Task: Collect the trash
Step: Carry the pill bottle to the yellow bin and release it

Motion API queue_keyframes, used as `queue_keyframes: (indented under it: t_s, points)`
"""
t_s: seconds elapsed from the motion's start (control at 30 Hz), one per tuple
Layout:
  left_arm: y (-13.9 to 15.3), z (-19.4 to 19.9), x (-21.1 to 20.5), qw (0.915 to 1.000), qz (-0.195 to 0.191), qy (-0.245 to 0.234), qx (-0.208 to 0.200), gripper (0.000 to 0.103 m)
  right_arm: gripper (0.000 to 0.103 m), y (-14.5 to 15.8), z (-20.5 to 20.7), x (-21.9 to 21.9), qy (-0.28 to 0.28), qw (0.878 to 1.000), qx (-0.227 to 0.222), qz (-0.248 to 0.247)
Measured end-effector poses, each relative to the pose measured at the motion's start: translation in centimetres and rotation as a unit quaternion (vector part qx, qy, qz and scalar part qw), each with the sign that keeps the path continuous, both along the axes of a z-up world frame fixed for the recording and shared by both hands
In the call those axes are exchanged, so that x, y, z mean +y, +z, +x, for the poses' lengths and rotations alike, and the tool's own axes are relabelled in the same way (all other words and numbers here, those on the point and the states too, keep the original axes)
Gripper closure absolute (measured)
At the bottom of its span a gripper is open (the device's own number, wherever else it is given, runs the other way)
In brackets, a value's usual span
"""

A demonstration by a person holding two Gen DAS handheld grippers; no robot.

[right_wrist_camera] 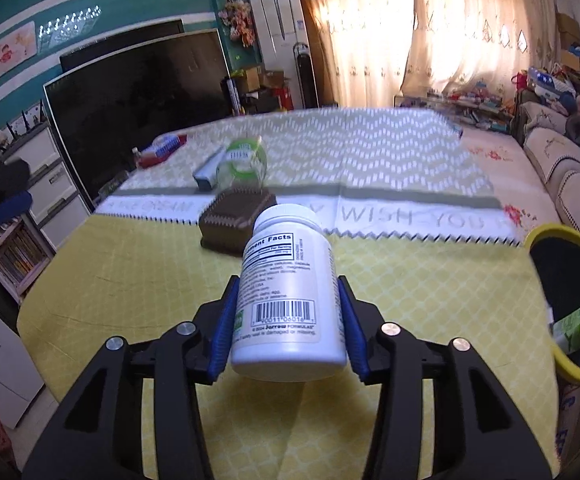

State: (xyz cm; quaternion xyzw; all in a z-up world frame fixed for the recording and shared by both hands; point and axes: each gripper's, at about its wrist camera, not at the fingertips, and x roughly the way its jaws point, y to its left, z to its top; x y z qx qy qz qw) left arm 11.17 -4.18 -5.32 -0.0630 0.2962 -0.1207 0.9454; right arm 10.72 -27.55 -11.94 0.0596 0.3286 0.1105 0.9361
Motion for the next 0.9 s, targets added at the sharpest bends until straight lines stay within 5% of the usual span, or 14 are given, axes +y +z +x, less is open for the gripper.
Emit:
queue_keyframes:
  t_s: [0.3,0.67,0.9]
  points:
    - [-0.3,0.8,-0.9,0.9999,0.009,-0.008,0.006,0.005,0.058,1.8,-0.7,-7.0,-0.093,0.995,-0.030,-0.013]
    - [-1.2,3.3,-5.8,0.9984,0.027,-0.040,0.027,0.005,0.058,-0.3,-0.1,-19.5,-0.237,0.971,-0.004,-0.041]
    - [-2.1,4.7,-9.0,0.9962,0.043,-0.059,0.047,0.005,0.055,-2.6,1.2,-23.3,-0.266,0.963,0.021,-0.041]
